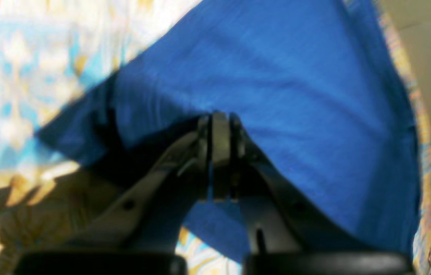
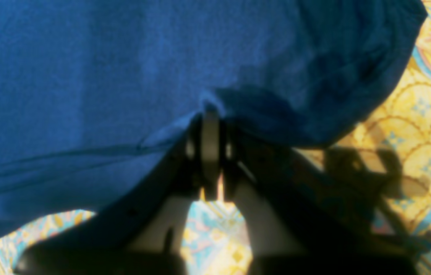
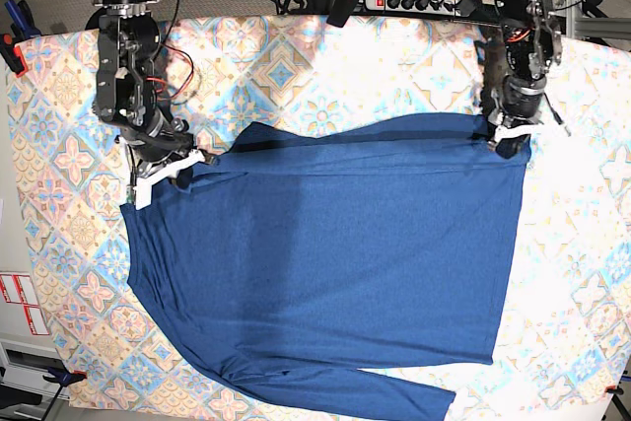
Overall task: Fold the T-shirt properly
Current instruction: 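Lift both shoulder corners and pull them toward the hem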
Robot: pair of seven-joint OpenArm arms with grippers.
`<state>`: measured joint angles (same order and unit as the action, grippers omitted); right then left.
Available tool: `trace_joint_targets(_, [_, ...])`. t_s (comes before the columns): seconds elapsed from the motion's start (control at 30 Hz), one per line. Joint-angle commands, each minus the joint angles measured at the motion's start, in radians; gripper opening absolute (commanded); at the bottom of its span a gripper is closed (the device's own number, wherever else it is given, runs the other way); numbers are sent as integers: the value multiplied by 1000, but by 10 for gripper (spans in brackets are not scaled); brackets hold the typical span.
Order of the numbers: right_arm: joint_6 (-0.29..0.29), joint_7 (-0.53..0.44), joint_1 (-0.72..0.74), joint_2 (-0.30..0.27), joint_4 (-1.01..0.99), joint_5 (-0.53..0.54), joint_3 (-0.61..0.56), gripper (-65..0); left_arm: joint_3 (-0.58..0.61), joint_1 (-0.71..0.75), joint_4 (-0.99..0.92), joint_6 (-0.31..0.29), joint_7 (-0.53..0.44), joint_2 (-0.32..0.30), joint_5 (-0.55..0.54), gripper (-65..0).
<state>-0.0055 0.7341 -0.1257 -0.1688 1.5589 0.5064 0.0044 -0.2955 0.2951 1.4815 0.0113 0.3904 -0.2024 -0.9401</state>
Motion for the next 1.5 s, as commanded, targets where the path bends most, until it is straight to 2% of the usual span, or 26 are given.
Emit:
trace_joint_targets(0.0, [3, -20, 14, -8, 12, 8, 4, -646, -3, -7, 11, -15, -20, -13, -3, -617])
trace_joint_targets(0.07, [3, -20, 14, -8, 12, 10, 4, -646, -3, -3, 11, -15, -6, -13, -3, -535])
trace_joint_targets(0.2, [3, -20, 14, -8, 12, 10, 3, -646, -12, 0, 25, -15, 98, -13, -9, -367])
trace_joint_targets(0.3, [3, -20, 14, -8, 12, 10, 3, -646, -32, 46, 69, -15, 103, -10, -9, -303])
trace_joint_targets(0.63, [3, -20, 11, -8, 10, 10, 3, -646, -34, 200, 219, -15, 101, -4, -12, -309])
trace_joint_targets(0.73, [3, -20, 10, -8, 10, 10, 3, -646, -38, 221, 230, -15, 103, 24, -12, -309])
trace_joint_targets(0.87, [3, -20, 10, -8, 13, 10, 3, -646, -38, 224, 212, -15, 104, 30, -12, -307])
trace_joint_targets(1.47, [3, -17, 7, -8, 21, 10, 3, -646, -40, 13, -63, -15, 101, 44, -9, -308])
